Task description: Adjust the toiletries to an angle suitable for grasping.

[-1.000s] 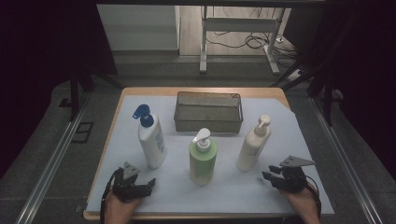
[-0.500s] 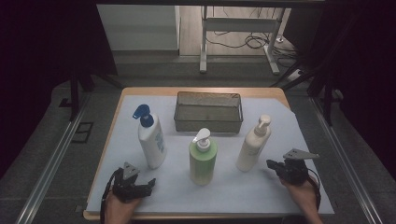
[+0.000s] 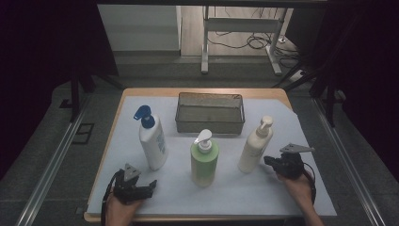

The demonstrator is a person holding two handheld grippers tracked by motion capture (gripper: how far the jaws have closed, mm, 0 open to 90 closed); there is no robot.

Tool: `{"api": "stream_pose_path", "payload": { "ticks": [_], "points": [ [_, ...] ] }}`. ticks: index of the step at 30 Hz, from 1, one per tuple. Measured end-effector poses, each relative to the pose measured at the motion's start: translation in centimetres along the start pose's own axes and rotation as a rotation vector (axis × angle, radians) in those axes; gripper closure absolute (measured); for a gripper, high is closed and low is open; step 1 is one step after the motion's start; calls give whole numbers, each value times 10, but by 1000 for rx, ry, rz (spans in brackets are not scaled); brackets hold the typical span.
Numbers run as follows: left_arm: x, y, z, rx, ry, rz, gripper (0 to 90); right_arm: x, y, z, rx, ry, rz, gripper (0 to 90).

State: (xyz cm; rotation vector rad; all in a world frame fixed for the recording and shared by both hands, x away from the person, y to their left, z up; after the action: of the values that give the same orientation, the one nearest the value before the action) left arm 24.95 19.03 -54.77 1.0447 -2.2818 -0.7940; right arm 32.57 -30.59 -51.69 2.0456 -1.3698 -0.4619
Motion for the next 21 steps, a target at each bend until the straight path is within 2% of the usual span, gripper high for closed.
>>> {"api": "stream_pose_path", "payload": {
  "ticks": [4,5,9,21],
  "points": [
    [0,0,0,0,0,0,121,-3,-4,-3,-4,7,-3,877],
    [0,0,0,0,0,0,121,-4,-5,-4,-8,17,15,878],
    [0,0,0,-1,0,0,121,-2,-7,-4,-10,-4,1,877],
    [0,0,0,-1,0,0,121,-5,-22,-16,-9,-8,2,881]
  ]
}}
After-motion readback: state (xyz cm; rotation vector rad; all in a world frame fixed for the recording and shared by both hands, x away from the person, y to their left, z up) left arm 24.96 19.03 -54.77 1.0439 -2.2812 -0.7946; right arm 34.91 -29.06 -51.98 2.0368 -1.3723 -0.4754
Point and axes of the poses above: each handheld gripper's, and its own axes: y roughly backward along the jaws, z roughly out of its underside, x roughly to its right, the point moved 3 cm from there along -y, roughly forward along the jaws, and after that the axes turned 14 degrees about z, right-handed, at the moved point
